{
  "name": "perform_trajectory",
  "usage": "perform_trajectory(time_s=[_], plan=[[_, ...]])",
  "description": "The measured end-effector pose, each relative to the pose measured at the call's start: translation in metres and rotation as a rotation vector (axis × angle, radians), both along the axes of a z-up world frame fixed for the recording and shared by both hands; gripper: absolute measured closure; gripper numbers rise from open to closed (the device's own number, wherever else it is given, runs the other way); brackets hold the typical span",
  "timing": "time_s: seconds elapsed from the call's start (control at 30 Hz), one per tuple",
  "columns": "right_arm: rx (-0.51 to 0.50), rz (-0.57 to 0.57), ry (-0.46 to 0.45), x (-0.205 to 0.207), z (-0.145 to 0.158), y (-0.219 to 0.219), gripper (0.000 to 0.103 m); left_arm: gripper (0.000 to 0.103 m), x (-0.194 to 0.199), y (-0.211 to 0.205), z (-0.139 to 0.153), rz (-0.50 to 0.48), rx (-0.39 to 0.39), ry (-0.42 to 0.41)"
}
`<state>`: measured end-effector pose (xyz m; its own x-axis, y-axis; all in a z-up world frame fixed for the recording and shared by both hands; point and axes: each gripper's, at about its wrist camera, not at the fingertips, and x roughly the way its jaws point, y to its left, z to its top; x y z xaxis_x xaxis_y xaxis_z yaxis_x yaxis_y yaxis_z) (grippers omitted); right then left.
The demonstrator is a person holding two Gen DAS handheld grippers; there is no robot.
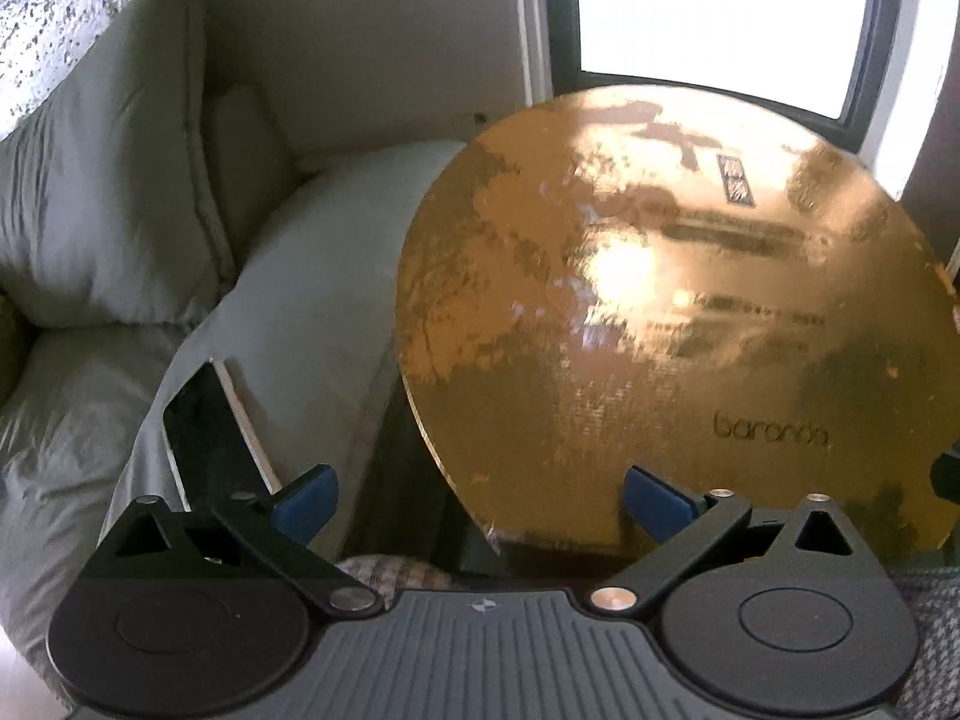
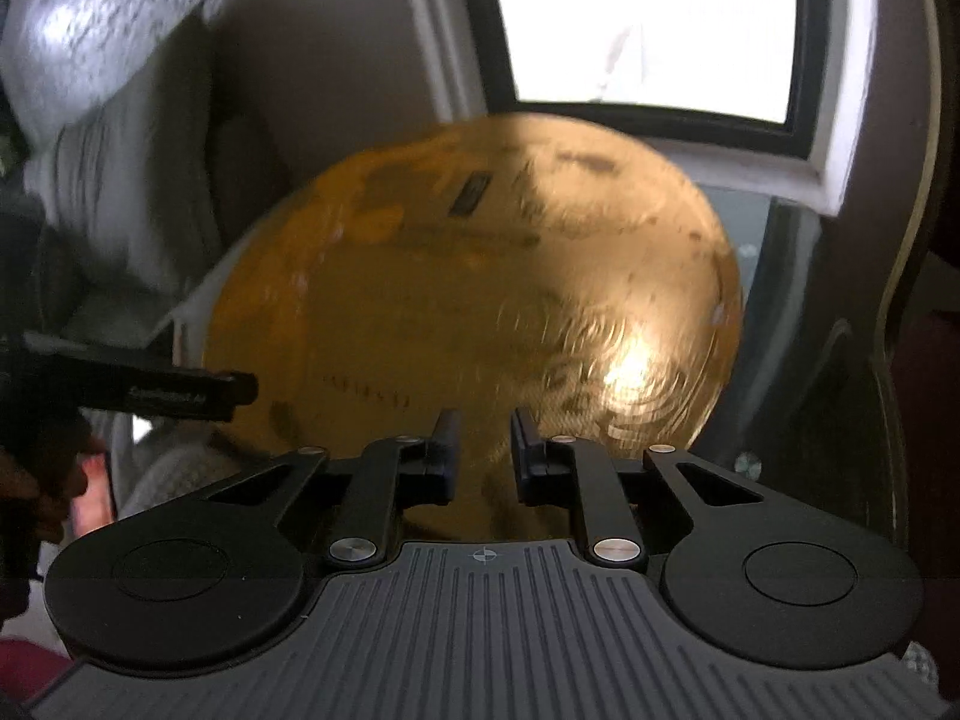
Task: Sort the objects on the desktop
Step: 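Lower the lid onto the box rim with the left gripper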
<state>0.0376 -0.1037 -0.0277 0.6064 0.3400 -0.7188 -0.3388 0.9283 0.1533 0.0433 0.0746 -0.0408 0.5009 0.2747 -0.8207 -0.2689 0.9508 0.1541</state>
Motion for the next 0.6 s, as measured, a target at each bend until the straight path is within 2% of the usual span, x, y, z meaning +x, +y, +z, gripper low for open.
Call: perform_trajectory(time_s=[0.2, 0.47, 0.6], plan=[[-0.018, -0.03, 0.043, -0.005, -0.004, -0.004, 0.075, 0.001, -0.001, 0.003, 0.0, 0.022, -0.013, 0.007], [-0.058, -0.085, 0.066, 0.018, -0.013, -0.006, 0.075, 0.001, -0.002, -0.009, 0.003, -0.018, -0.02, 0.025], [-0.091, -0.097, 0.053, 0.039, -0.012, -0.004, 0.075, 0.0, -0.001, -0.005, 0.001, 0.003, -0.042, 0.032]])
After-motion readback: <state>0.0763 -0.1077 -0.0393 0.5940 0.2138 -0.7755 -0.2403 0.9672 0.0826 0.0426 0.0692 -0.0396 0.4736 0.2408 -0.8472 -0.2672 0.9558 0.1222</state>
